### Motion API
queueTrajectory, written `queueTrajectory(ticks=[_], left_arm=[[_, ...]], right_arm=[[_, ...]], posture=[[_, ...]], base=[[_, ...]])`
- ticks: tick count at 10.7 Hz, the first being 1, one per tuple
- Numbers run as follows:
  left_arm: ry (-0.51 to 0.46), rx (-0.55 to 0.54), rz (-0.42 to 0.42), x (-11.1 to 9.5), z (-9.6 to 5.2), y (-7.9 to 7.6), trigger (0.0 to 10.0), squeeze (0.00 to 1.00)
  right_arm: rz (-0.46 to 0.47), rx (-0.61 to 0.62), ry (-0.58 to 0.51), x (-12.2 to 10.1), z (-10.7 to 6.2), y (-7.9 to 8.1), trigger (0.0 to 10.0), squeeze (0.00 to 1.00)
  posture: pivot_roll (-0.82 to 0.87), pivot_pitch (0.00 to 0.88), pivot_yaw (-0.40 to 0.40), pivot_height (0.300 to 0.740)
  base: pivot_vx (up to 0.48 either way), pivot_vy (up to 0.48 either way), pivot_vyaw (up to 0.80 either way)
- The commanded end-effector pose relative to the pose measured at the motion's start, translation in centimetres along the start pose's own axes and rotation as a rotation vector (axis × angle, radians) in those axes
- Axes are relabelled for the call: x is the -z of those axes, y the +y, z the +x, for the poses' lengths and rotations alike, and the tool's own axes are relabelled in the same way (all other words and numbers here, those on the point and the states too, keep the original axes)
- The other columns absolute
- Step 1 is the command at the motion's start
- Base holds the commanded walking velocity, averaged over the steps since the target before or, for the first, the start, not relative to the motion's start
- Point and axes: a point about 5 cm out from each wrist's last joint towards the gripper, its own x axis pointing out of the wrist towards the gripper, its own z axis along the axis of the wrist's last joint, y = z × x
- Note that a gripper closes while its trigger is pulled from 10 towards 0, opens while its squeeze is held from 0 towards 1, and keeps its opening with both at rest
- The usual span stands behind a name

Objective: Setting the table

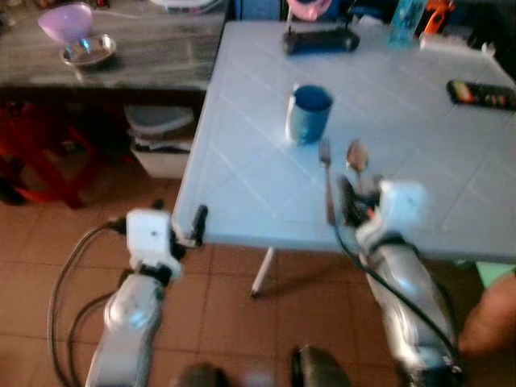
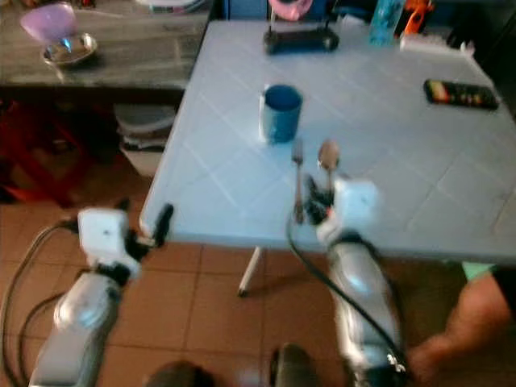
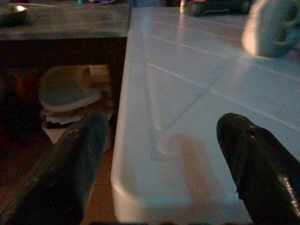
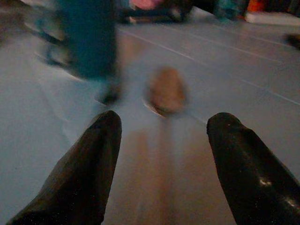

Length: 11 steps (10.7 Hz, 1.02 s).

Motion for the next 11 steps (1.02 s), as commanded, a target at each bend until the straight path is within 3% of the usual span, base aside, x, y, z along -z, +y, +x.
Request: queueTrajectory(ticks=[1, 3, 5, 9, 11], left_arm=[[0.017, -0.067, 0.032, 0.0, -1.3, 1.5, 10.0, 0.00], [0.038, -0.128, 0.039, 0.1, -2.9, 2.8, 10.0, 0.00], [0.048, -0.121, 0.043, 0.2, -2.8, 2.6, 10.0, 0.00], [0.049, -0.073, 0.026, -0.2, -2.3, 1.7, 10.0, 0.00], [0.064, -0.057, 0.027, -0.4, -2.8, 1.7, 10.0, 0.00]], right_arm=[[-0.012, -0.007, -0.030, -0.7, -0.7, 0.1, 10.0, 0.00], [-0.041, 0.002, -0.025, -0.7, -1.5, -0.7, 10.0, 0.00], [-0.017, 0.008, -0.042, -1.3, -0.3, -0.5, 10.0, 0.00], [-0.031, 0.030, -0.038, -2.2, 2.3, -1.2, 10.0, 0.00], [-0.047, 0.055, -0.011, -2.1, 3.1, -1.5, 10.0, 0.00]], posture=[[-0.01, 0.098, 0.050, 0.740], [-0.01, 0.103, 0.051, 0.740], [0.00, 0.103, 0.048, 0.740], [0.01, 0.140, 0.057, 0.740], [0.03, 0.182, 0.074, 0.740]], base=[[0.000, 0.000, 0.00], [0.000, 0.000, 0.00], [0.000, 0.000, 0.80], [0.000, 0.000, 0.00], [0.000, 0.000, 0.00]])
